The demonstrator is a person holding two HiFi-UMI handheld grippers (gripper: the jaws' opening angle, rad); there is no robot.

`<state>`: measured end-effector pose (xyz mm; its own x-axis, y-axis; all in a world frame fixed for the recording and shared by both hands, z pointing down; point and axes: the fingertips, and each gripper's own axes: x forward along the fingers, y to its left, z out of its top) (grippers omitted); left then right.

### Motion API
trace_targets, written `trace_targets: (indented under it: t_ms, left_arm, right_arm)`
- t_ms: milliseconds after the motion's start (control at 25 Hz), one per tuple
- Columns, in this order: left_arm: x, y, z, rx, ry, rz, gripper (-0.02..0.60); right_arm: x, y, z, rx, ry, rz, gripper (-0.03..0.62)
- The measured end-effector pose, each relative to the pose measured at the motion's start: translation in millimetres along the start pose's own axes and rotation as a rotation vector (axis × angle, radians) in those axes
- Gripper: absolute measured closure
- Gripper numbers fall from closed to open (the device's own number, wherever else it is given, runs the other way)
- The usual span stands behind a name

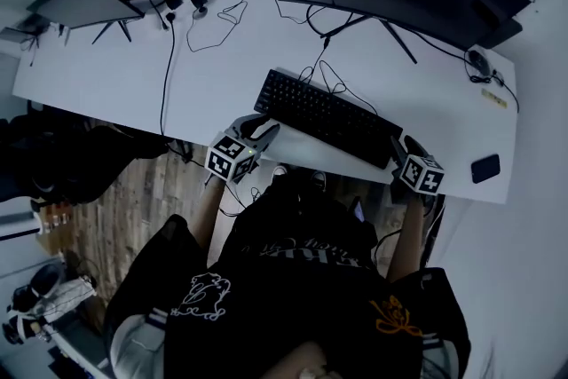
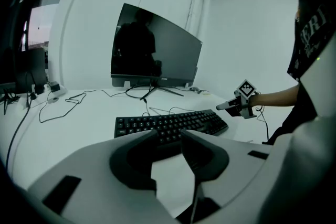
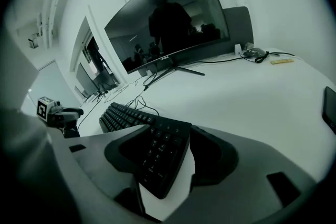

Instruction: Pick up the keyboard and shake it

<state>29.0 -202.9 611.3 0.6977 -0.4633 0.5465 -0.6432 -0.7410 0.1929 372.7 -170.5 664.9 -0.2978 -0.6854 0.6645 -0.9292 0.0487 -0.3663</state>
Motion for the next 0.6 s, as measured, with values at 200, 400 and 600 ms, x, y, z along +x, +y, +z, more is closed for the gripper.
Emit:
trace_targets:
  t_ms: [200,400,600]
  left_arm:
    - [7,36,-25,0.044,0.133,-0.029,0.331]
    - [23,63,-48,0.062,0.272,-0.071,0.261]
    - [41,80,-64,0.086,0.387,-0.122,0.218]
  right_arm:
    - [6,-4,1,0.007,0.034,-0.010,0.336]
    - [12,-9,3,0.065,0.055,-0.022,0.303]
    - [22,-11,8,0.186,0.029,0.009,0.276]
